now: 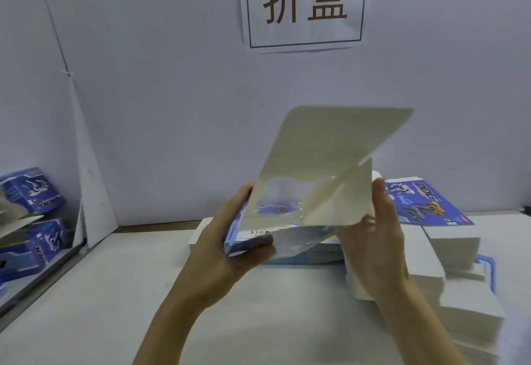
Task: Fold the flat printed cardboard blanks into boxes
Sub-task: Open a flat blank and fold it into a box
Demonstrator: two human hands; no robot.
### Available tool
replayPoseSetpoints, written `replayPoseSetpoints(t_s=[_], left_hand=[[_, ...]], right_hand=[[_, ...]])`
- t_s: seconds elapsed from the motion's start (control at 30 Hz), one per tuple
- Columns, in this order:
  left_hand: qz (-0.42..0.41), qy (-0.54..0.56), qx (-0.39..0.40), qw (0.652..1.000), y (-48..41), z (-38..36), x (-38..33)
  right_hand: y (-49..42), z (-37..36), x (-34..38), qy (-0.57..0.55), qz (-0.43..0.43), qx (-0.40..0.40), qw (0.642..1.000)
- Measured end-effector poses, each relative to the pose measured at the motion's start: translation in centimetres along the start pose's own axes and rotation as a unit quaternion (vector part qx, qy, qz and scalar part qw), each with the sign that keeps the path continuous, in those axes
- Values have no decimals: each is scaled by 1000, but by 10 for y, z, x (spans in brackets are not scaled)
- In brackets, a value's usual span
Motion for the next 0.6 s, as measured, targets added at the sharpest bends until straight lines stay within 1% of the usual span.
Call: replayPoseSetpoints(t_s=[0.07,0.1,0.13,0.17,0.2,0.27,0.3,0.33,0.4,0.47,0.53,0.6], left_hand=[[-10,-9,-7,1000,1,-5,-2],[-8,2,7,1000,1,-9,0],[-7,33,35,999,0,-14,-1],[-6,95,67,993,-1,-19,-2],[-2,169,92,981,-2,-22,-5],[25,311,131,941,-7,-30,-17],[14,358,170,918,-5,-35,-25],[-1,359,178,916,-4,-36,-32],[0,328,135,935,0,-31,-37],[-7,322,121,939,0,-30,-41],[9,344,73,936,0,-23,-37],[22,318,22,948,1,-15,-31]], right_hand=[[1,-3,4,3,22,5,1000],[1,-6,5,1,29,12,999],[1,-8,5,-8,31,22,999],[1,-9,5,-22,28,24,999],[1,-9,6,-35,21,21,999],[3,-6,5,-50,2,15,999],[3,-6,4,-49,-8,21,999],[3,-7,3,-47,-17,27,998],[3,-8,-1,-46,-36,35,998],[3,-11,-4,-44,-49,50,997],[5,-14,-8,-36,-60,57,996],[6,-19,-12,-3,-72,70,995]])
Point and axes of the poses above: each hand's wrist, its own y-axis away from the middle knuckle, its own z-axis out of the back of the hand, x = y × z, the point moved 7 cm from there along -y, towards the middle knuckle, and after that the axes turned 12 degrees about x, right-handed, at the moved point
